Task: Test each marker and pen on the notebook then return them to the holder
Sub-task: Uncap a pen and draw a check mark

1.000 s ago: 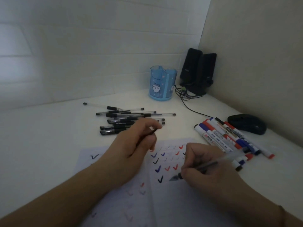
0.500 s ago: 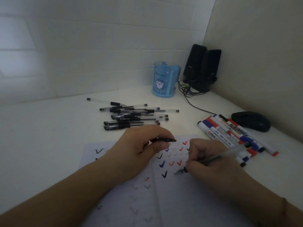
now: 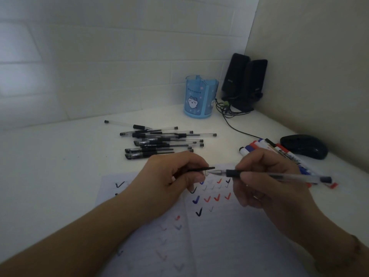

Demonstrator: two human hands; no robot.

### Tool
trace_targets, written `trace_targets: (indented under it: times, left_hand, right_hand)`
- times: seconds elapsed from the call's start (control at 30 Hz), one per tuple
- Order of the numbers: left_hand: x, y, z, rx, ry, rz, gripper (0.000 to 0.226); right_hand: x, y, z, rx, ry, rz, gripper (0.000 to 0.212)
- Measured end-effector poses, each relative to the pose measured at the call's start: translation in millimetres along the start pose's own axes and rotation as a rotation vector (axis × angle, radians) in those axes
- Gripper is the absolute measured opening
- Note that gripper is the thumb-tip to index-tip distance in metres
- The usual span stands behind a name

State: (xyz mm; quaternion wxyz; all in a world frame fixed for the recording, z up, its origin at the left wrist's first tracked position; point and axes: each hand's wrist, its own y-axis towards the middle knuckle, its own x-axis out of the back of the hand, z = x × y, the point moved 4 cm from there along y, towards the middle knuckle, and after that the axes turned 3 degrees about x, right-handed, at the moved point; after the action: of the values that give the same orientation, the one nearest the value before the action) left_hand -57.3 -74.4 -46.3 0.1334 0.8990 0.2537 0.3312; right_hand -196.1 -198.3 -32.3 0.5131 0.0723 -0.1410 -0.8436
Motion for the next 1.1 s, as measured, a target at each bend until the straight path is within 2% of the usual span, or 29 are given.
trace_targets:
  times: [0.27,0.37,0.5,0.93,1.07,1.1]
  left_hand:
    - [2,-2,-2,-0.046,-0.053,-0.012,0.023]
    - [0,-2,-4,-0.063,-0.029,0.002,0.014]
    - [-2,-4,-7,-0.068,-0.049,0.032,0.019]
    - [-3,-10,-7,-0.013,-0.143,0.031,0.04]
    - [-4,-6,-10,-0.047,-0.037,-0.01,0.037]
    - [-4,-6,-10,-0.046,0.032,-0.01,0.037]
  right_hand:
    - [1,1,0,0.019,0.008,-0.021,0.009]
    - [-3,1,0,-0.027,-0.045,0.004,0.013]
    - [-7,1,4,0.006,-0.205,0.012,0.011]
    - [-14,-3,-1,0.067,-0.252,0.022,0.017]
    - [-14,5,-2,0.152,-0.325,-0.005,0.025]
    - [-12,6,1,0.179,-0.32,-0.021,0.021]
